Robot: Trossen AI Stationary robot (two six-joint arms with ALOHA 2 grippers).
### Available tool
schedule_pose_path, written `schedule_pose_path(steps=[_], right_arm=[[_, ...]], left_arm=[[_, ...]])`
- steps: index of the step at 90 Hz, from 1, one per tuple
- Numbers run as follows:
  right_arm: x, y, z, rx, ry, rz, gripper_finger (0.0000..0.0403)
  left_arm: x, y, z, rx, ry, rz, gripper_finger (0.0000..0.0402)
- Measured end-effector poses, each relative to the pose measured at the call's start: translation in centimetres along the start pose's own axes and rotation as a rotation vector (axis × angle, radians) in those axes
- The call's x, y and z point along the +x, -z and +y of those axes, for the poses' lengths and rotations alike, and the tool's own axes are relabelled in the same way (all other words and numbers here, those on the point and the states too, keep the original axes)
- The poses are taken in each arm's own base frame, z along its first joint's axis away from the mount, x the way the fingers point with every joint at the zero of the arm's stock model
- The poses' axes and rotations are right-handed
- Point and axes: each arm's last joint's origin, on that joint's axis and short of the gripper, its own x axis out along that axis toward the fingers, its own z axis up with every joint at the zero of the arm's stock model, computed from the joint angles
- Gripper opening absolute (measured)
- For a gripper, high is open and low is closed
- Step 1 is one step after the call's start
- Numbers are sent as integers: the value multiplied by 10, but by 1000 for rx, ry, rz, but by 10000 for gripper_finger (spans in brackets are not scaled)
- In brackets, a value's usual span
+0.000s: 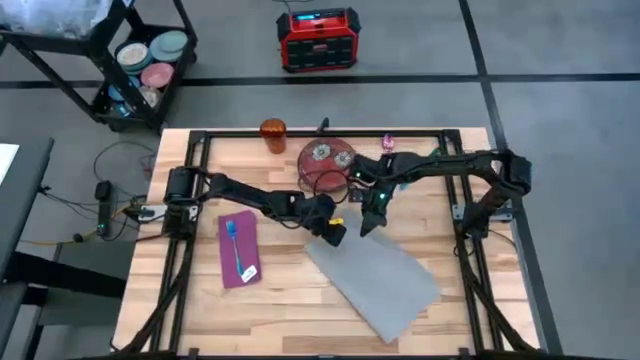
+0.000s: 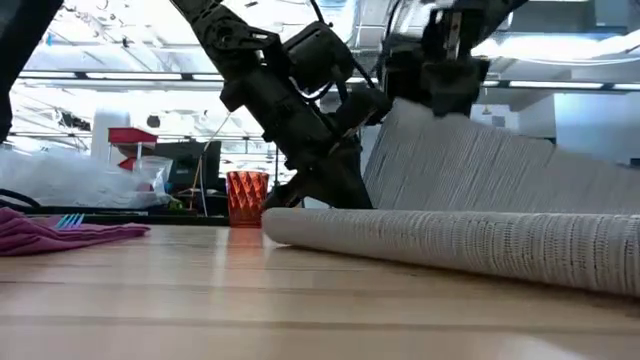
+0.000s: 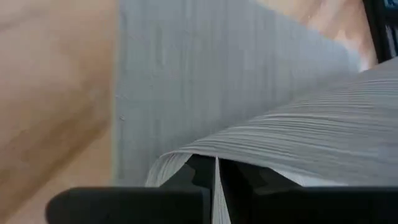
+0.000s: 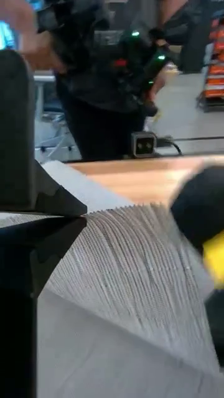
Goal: Set table place
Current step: Prepare the gray placemat
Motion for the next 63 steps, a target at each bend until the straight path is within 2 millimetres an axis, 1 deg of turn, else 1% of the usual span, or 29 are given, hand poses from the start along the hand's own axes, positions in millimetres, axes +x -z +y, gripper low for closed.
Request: schedule_pose_path(steps=[7,13,18,24,29,37,43,47,52,63], right_arm=[[0,0,19,-40,-1,12,0],[-2,-2,34,-73,8,-1,0],[-4,-4,43,-83,11,-16,0],[-6,-7,51,-81,17,-34,0],[-8,-10,57,-86,25,-51,0],[-10,-16,65,-103,30,-87,0],[-7,-22,69,-113,13,-119,0],[-5,-26,72,-118,-3,-143,0],[3,-32,74,-129,-30,-165,0],[24,-44,79,-130,-89,-198,0]], left_arm=[[-19,0,-17,19,107,54,3],[-49,-1,-37,59,143,62,3],[-76,-2,-50,100,114,43,3],[-106,-2,-54,142,42,40,3],[-133,-4,-59,174,22,39,3],[-180,-2,-69,195,46,15,3],[-211,6,-75,191,80,-18,3],[-226,12,-77,176,83,-54,3],[-241,19,-80,167,73,-129,3],[-263,34,-82,163,19,-238,3]])
